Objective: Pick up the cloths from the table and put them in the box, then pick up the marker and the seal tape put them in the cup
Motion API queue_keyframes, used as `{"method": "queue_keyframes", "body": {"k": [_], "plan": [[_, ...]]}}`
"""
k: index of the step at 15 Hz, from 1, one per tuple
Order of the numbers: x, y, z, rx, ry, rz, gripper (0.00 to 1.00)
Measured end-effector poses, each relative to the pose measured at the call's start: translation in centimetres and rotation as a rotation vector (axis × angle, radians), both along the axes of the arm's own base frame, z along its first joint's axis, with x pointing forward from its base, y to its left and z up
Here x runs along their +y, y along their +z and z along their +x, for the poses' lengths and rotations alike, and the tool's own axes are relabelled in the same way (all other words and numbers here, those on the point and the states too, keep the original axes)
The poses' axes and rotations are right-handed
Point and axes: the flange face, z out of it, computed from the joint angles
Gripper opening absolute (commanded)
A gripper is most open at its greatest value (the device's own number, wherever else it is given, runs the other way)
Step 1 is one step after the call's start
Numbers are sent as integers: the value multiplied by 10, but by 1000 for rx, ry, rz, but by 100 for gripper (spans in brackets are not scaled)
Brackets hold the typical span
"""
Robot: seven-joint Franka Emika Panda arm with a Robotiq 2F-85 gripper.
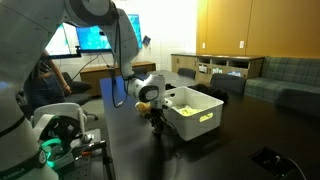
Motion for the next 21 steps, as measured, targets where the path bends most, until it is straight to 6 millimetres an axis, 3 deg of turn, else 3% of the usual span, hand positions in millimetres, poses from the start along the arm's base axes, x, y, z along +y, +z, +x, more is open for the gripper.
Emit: {"method": "queue_keyframes", "body": {"k": [6, 8, 10, 21], "plan": [[1, -1, -2, 11, 6, -10, 59], [0, -2, -2, 12, 9, -17, 34], [-1, -1, -2, 12, 12, -24, 28], [1, 10, -1, 13, 32, -56, 25]]}}
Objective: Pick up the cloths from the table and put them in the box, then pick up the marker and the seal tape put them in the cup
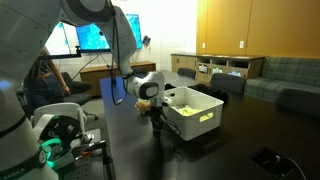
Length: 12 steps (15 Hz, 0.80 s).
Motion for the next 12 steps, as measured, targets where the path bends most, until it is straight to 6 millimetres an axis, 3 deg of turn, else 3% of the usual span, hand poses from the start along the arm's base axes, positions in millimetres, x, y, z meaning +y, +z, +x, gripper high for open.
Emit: {"method": "queue_keyframes", "body": {"k": [5, 12], "plan": [[13, 44, -4, 6, 59, -42, 25], [54, 125, -13, -23, 193, -111, 25]]}}
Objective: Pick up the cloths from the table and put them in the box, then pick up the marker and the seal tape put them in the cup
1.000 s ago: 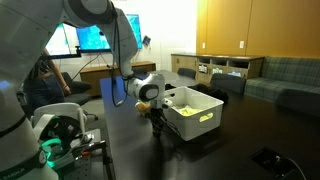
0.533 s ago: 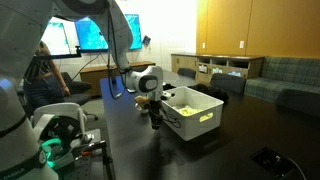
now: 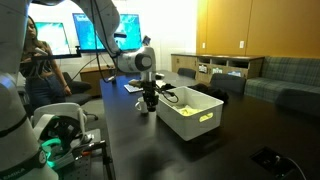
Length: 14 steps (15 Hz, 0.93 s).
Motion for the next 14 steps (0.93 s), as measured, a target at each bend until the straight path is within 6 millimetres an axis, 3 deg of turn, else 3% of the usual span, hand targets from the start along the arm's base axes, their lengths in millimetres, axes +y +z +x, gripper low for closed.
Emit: {"method": "queue_keyframes", "body": {"k": [8, 11, 14], "plan": [[78, 55, -6, -33, 146, -5, 25], [107, 64, -7, -54, 177, 18, 25], [133, 61, -5, -62, 208, 32, 25]]}}
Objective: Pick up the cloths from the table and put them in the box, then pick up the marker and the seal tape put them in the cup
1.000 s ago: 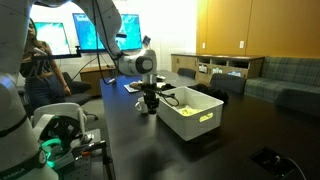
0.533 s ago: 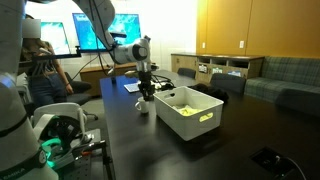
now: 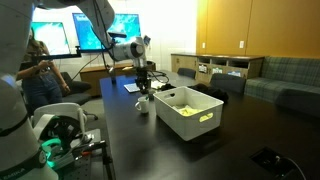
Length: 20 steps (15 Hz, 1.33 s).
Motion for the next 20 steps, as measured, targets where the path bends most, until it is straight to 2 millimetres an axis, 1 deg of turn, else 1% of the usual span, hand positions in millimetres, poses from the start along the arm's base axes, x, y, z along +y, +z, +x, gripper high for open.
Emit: {"method": "queue_keyframes", "body": {"k": [2, 5, 8, 10, 13, 16, 20], "plan": [[13, -9, 2, 1, 20, 0, 25], [30, -29, 2, 15, 45, -8, 25], [48, -48, -3, 17, 86, -23, 25], [61, -54, -7, 10, 113, -31, 25], [79, -54, -12, -9, 146, -33, 25], [94, -48, -15, -31, 171, -30, 25], [110, -42, -15, -49, 186, -24, 25]]}}
